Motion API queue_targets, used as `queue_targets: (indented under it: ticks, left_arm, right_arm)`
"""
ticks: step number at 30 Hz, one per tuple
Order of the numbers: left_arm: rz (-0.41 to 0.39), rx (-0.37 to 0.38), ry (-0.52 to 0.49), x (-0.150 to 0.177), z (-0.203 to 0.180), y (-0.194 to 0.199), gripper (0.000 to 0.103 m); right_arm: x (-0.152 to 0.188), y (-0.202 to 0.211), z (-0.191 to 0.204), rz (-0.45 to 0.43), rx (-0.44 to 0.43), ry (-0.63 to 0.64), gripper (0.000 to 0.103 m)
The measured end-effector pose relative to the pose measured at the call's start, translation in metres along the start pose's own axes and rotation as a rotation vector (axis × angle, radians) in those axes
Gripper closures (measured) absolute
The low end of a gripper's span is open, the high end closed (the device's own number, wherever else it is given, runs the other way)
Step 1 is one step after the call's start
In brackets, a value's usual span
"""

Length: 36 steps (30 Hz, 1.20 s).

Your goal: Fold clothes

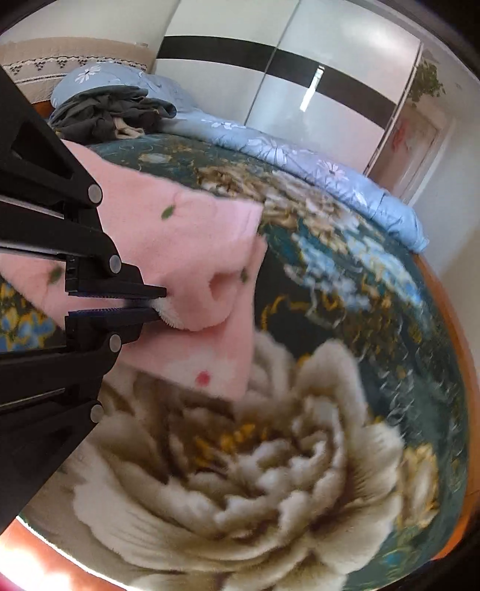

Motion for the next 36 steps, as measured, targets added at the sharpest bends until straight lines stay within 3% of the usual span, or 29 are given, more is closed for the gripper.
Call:
queue_targets:
  ticks: [6,11,18,26,29,32,36]
  left_arm:
    - [0.005,0.003,-0.001,0.0,0.0,0.001,0.089]
    - [0.01,0.006,0.008,0.0,0.0,-0.001,0.089]
    - [0.032,-0.012,0.027,-0.001,-0.003,0.0,0.088]
    - [0.032,-0.027,0.009,0.006,-0.021,0.027,0.075]
    - [0.096,-0.004,-0.049,0.021,-0.041,0.016,0.069]
    - [0.197,-0.04,-0.073,0.038,-0.049,-0.015,0.069]
    - [0.208,-0.031,-0.04,0.042,-0.05,-0.03,0.071]
  right_arm:
    - [-0.008,0.03,0.021,-0.061,-0.099,0.08,0.099]
    - [-0.001,0.019,-0.01,-0.015,-0.05,0.02,0.099]
    - [0.006,0.013,-0.021,0.007,-0.032,0.025,0.099]
    - [0.009,0.006,-0.028,0.024,-0.016,0.021,0.099]
    - [0.01,0.005,-0.027,0.022,-0.013,0.022,0.099]
    - [0.011,0.003,-0.025,0.026,-0.016,0.019,0.098]
    - [0.009,0.002,-0.025,0.029,-0.017,0.021,0.098]
Point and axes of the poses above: each gripper's, at about its wrist camera, not at the fingertips, and y roughly against the way its jaws point, z to its left, x to its underside, the point moved 3 cm from there along -y, roughly the way its jaws point, and after that the axes turned 7 degrees about z, right-handed, at the moved point
